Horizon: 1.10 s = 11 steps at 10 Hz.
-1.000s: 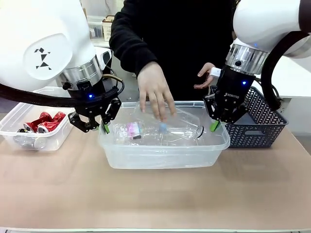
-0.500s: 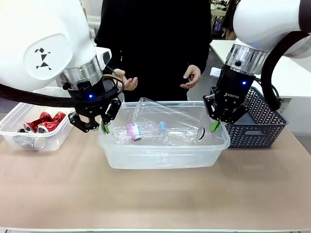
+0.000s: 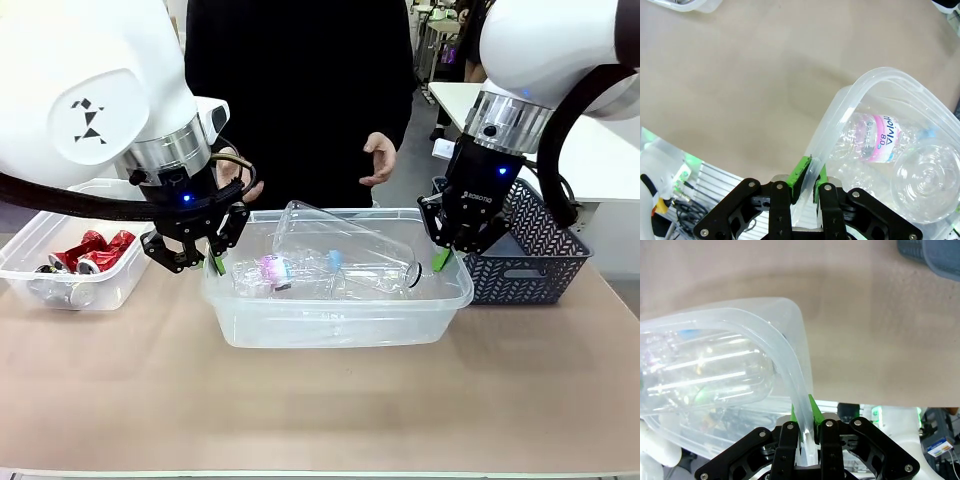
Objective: Sort the waste into each basket.
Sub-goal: Offer the picked Organizing box to the human.
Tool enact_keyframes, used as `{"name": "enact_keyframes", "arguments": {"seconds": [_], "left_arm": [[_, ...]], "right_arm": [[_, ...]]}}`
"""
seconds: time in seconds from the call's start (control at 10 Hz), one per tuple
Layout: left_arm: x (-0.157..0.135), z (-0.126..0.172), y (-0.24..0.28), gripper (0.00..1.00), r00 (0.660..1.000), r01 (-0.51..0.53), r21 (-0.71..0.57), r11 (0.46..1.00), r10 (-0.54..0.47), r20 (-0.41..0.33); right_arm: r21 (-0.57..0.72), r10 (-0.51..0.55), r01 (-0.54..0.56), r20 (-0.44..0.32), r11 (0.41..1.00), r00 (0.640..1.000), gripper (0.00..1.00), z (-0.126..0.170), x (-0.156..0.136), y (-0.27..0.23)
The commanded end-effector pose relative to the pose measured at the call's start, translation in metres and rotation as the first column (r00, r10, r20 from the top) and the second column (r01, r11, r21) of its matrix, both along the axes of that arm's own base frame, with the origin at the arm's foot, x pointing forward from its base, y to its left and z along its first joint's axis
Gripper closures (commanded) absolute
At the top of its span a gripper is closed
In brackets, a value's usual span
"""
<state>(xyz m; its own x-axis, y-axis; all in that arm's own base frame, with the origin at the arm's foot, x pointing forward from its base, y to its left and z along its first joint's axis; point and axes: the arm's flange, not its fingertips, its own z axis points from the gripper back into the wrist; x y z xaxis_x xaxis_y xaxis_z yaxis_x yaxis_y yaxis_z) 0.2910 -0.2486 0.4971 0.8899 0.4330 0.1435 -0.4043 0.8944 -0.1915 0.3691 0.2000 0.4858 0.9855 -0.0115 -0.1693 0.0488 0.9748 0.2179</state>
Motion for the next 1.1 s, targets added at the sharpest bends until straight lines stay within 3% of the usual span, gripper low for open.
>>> {"name": "enact_keyframes", "arguments": {"seconds": [0.0,0.1,0.2,0.3,0.5,0.6,0.8,0.9,1.0], "left_arm": [[0.005,0.003,0.002,1.0,0.999,-0.038,-0.015,0.999,0.038,-0.001],[0.005,0.003,0.002,1.0,0.999,-0.038,-0.015,0.999,0.038,-0.001],[0.0,0.0,0.0,0.92,1.0,0.0,0.0,1.0,0.0,0.0],[0.031,0.004,0.004,0.92,0.998,-0.056,0.028,0.998,0.056,0.01],[0.072,0.007,0.007,0.92,0.996,-0.088,0.067,0.994,0.087,0.02],[0.088,0.006,0.009,0.92,0.996,-0.083,0.048,0.995,0.082,0.02],[0.119,-0.002,0.016,0.92,0.997,-0.073,0.018,0.997,0.073,0.026],[0.092,0.0,0.022,0.92,0.998,-0.062,0.049,0.997,0.062,0.01],[0.092,0.0,0.022,0.92,0.998,-0.062,0.049,0.997,0.062,0.01]], "right_arm": [[0.004,-0.014,0.014,0.0,1.0,1.0,1.0,0.001,-0.001,-0.003],[0.0,0.0,0.0,0.0,1.0,1.0,0.95,0.0,0.0,0.0],[-0.027,0.076,-0.076,0.002,0.997,0.997,0.95,0.008,0.039,0.008],[-0.051,0.107,-0.107,0.006,0.993,0.994,0.95,0.012,0.084,0.022],[0.018,0.206,-0.206,0.015,0.978,0.978,0.95,0.011,0.138,0.039],[0.006,0.194,-0.194,0.002,0.981,0.981,0.95,0.007,0.153,0.045],[0.04,0.203,-0.202,-0.016,0.979,0.979,0.95,-0.008,0.155,0.052],[0.048,0.2,-0.198,-0.04,0.979,0.979,0.95,-0.019,0.151,0.053],[0.024,0.196,-0.196,0.003,0.98,0.981,0.95,-0.016,0.165,0.047]]}}
